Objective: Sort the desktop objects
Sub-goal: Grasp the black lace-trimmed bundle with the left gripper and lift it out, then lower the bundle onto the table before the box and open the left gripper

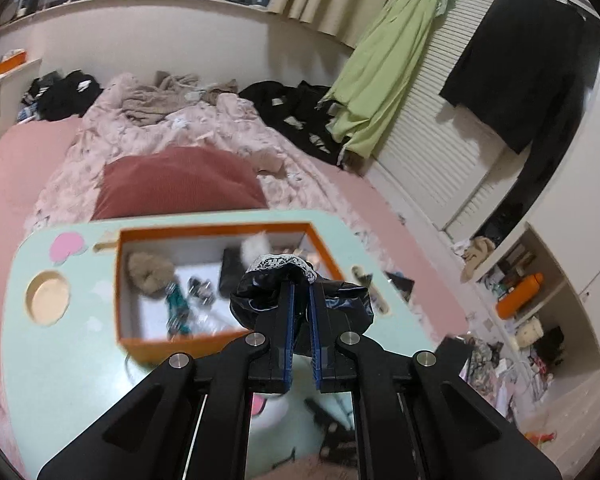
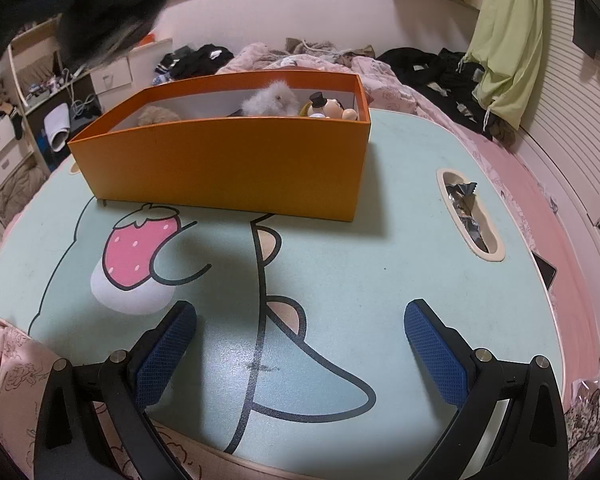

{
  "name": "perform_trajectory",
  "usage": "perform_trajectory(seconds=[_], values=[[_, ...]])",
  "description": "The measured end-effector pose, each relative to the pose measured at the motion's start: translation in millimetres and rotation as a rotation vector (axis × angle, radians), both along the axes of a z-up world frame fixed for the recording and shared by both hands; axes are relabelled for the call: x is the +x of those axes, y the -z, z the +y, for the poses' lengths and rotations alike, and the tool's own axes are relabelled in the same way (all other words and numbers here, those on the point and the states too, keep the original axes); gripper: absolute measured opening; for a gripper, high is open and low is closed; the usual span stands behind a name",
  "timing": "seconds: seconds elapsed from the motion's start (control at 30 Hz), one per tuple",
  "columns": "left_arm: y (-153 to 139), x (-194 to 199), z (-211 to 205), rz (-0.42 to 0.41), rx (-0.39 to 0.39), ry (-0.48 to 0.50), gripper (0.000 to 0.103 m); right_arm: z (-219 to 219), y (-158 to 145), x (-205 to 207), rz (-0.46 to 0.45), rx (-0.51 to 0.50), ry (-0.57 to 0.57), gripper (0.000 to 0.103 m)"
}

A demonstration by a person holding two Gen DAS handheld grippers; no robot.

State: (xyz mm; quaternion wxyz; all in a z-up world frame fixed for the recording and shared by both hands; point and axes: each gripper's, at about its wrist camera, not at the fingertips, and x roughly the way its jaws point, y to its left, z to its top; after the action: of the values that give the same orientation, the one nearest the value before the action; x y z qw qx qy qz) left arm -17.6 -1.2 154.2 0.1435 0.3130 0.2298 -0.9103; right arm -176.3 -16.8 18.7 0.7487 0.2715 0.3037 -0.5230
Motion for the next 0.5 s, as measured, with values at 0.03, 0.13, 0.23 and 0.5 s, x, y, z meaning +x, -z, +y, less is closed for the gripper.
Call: perform_trajectory(seconds=[0.03, 0.13, 0.23, 0.5], values=[[7, 5, 1, -0.014, -0.015, -0.014, 0.007, 0, 0, 0, 0.000, 0.000, 0.000, 0.103], [34, 13, 0, -0.079, -0.032, -0.077, 0.008, 0, 0, 0, 0.000, 0.000, 0.000, 0.103], [71, 16, -6, -0.143, -0.001, -0.107, 0.011, 0, 0, 0, 0.000, 0.000, 0.000, 0.103], [107, 32, -9, -0.125, -0.007, -0.201, 0.054, 0, 0, 0, -0.001, 0.000, 0.000, 0.103]])
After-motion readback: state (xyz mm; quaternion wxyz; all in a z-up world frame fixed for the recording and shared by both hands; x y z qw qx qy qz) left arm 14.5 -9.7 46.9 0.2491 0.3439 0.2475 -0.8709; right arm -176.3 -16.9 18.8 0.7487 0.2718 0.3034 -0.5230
